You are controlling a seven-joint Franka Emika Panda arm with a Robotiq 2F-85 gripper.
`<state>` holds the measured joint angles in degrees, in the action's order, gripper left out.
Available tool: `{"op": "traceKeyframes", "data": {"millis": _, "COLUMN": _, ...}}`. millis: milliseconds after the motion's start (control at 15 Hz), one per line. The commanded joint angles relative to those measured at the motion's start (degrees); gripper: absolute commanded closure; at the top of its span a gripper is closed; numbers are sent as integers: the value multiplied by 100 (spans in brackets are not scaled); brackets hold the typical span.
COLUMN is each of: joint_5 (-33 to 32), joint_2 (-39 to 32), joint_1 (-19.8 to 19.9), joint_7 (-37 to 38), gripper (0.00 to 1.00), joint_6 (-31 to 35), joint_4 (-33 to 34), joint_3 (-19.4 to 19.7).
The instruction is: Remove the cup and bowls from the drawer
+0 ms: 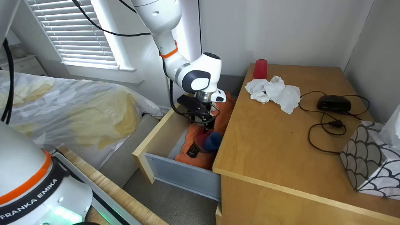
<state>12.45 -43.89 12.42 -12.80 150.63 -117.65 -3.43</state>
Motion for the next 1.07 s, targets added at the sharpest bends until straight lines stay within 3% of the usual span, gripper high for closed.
{"op": "traceKeyframes", "data": {"millis": 0, "joint_5": -52, "joint_2": -274, "joint_1": 199, "joint_7": -173, "gripper": 42, "joint_6": -179, "joint_4": 307, "joint_3": -158}}
{"op": "traceKeyframes", "data": {"millis": 467, "joint_5": -115, "joint_2": -452, "joint_1": 168, "joint_7": -152, "gripper": 96, "joint_6": -143, "joint_4": 491, "joint_3": -100}}
{"op": "traceKeyframes", "data": {"millis": 800, "joint_5": -296, "joint_2": -309, "joint_1": -240, "joint_7": 314, "gripper": 99, "joint_6": 34, "joint_4": 250, "joint_3": 198}}
{"op": "traceKeyframes", "data": {"millis": 1000, "joint_5": -563, "joint_2": -183, "joint_1": -809, "joint_7": 1038, "gripper": 99, "joint_6": 167, "joint_4": 27, "joint_3": 610}}
